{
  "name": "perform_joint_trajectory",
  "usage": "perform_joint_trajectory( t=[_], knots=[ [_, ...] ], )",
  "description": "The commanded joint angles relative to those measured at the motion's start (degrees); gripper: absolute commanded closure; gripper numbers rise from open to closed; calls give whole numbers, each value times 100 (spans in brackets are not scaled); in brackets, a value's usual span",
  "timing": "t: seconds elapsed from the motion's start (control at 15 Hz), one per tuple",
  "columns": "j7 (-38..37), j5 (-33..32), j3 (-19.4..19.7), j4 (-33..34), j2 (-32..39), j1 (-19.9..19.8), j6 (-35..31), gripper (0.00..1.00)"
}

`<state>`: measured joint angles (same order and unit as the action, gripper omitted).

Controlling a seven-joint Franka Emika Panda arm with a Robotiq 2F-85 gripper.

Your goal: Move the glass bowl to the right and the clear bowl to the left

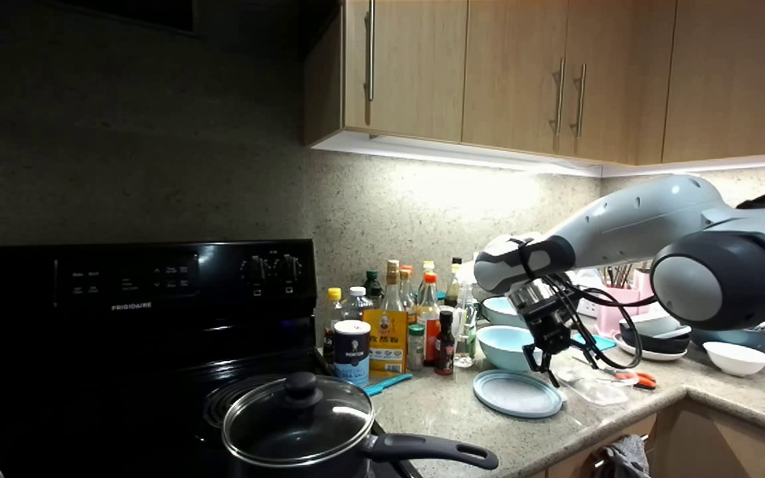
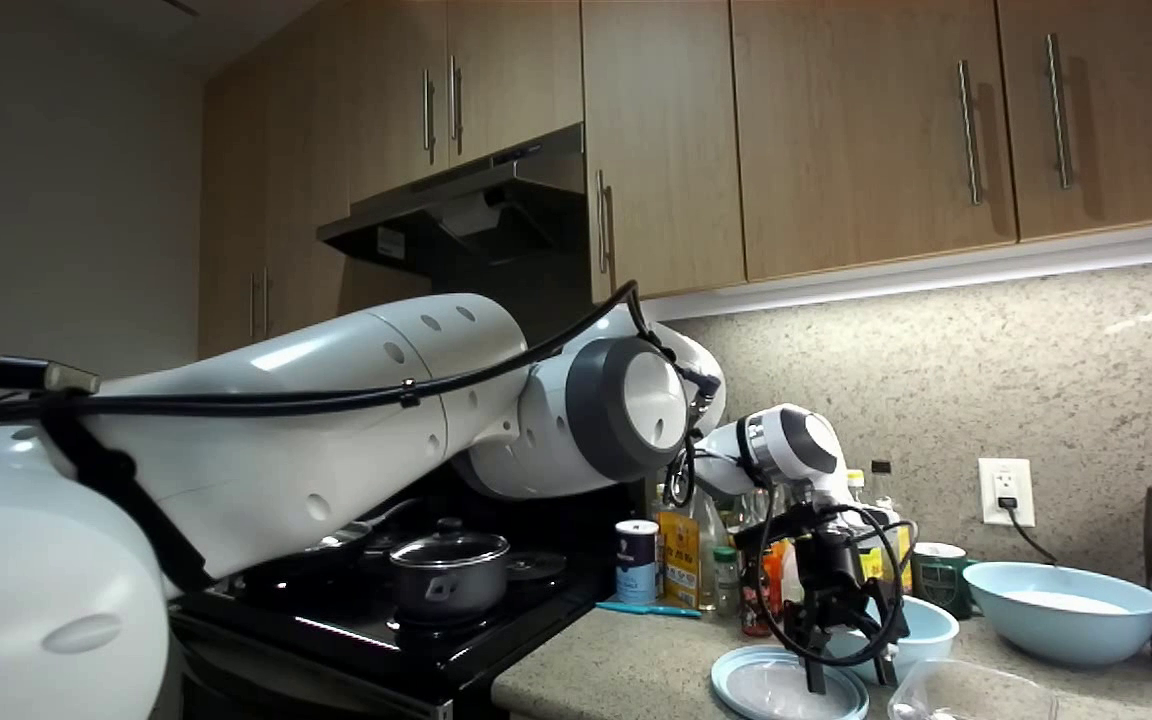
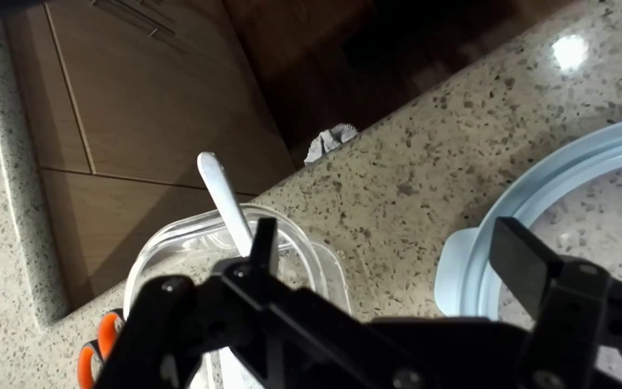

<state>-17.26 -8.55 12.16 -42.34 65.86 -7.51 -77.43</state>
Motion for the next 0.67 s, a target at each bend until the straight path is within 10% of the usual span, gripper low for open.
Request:
perform_joint_trajectory(
  t=[0.0, 0.13, 0.2, 0.6],
  knots=[
    [313, 11, -46, 149, 100, -102, 85, 0],
    [447, 10, -49, 212, 160, -168, 54, 0],
    [553, 13, -58, 227, 172, -212, 44, 25],
    [1161, 65, -125, 304, 207, -443, 12, 61]
  ],
)
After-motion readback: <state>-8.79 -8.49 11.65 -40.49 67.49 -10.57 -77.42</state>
